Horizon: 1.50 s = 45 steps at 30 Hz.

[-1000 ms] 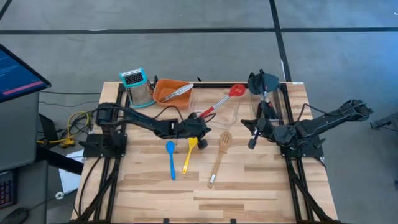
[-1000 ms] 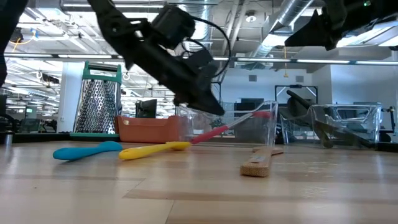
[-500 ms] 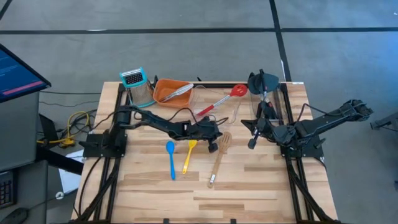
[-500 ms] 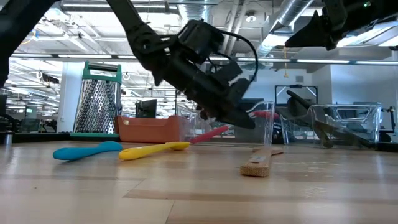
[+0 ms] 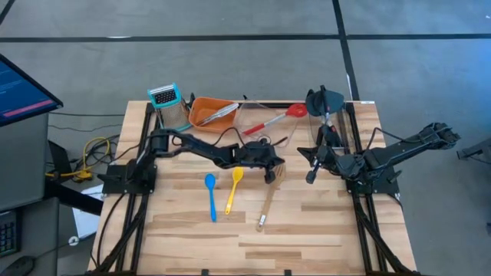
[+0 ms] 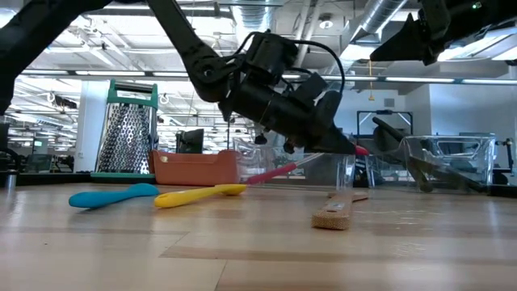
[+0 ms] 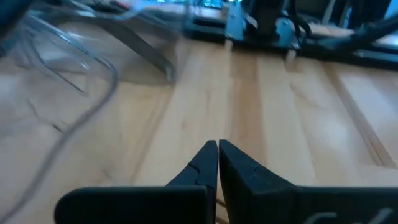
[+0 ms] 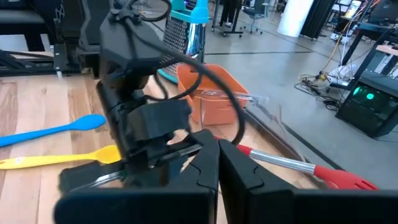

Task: Pick & Place Kitchen Items
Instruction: Adjust the left transparent bin on the table, then put the yellow serving spoon into the left transparent bin

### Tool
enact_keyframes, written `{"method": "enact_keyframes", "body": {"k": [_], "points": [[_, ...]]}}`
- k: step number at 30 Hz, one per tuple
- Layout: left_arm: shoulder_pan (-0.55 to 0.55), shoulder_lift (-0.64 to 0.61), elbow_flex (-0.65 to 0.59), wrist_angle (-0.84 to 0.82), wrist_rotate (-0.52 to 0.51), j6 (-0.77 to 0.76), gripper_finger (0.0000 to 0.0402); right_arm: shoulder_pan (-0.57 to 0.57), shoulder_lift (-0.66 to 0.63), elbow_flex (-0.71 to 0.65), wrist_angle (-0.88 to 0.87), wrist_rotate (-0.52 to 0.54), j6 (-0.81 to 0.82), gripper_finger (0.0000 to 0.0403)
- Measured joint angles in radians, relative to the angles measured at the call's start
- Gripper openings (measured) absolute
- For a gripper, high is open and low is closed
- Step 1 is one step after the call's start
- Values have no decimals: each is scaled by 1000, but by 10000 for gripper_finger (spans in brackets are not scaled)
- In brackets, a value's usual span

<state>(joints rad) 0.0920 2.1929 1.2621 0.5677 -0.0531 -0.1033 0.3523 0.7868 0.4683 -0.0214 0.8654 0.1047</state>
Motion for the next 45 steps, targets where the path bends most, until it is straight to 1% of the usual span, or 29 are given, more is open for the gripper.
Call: {"method": "enact_keyframes", "body": {"k": [9, 12, 14, 16, 18, 22, 24, 25, 29, 30, 31, 33, 35, 36, 38, 41, 43, 45], "points": [[44, 0, 0, 94, -17, 3, 2, 0, 0, 0, 2, 2, -1, 1], [54, 0, 0, 95, -45, 5, 2, 0, 0, 0, 2, 21, -2, 1], [59, 0, 0, 98, -47, 5, 2, 0, 0, 0, 2, 26, -2, 1], [55, 0, 0, 99, -13, 2, 2, 0, 0, 0, -1, 26, -2, 1], [39, -2, 1, 102, 56, -10, 2, 0, 0, 0, -1, 26, -2, 1], [-34, -23, -2, 72, 144, -18, 2, 1, 0, 0, -12, 26, -1, 1], [-74, -54, -3, 19, 146, 41, 2, 1, 0, 0, -21, 26, 0, 1], [-90, -78, -3, -22, 122, 74, 2, 1, 0, 0, -23, 26, 0, 1], [-148, -189, -1, -198, -29, 152, 2, 1, 0, 0, -24, 26, 1, 1], [-161, -223, -1, -279, -73, 152, 2, 1, 0, 0, -24, 26, 1, 1], [-175, -255, -1, -346, -122, 142, 2, 1, 0, 0, -23, 26, 1, 1], [-202, -323, 0, -546, -247, 81, 2, 1, 0, 0, -28, 25, 10, 1], [-225, -379, -1, -754, -364, -15, 2, 1, 0, 0, -31, 25, 25, 1], [-231, -402, -1, -837, -397, -68, 2, 1, 0, 0, -31, 25, 26, 1], [-235, -449, -3, -990, -404, -179, 2, 1, 0, 0, -32, 24, 27, 1], [-230, -510, -2, -1121, -377, -305, 2, 1, 0, 1, -35, 23, 27, 1], [-227, -527, -2, -1172, -351, -352, 2, 1, 0, 1, -40, 23, 27, 1], [-222, -533, -2, -1186, -316, -390, 2, 1, 0, 1, -44, 23, 28, 1]]}}
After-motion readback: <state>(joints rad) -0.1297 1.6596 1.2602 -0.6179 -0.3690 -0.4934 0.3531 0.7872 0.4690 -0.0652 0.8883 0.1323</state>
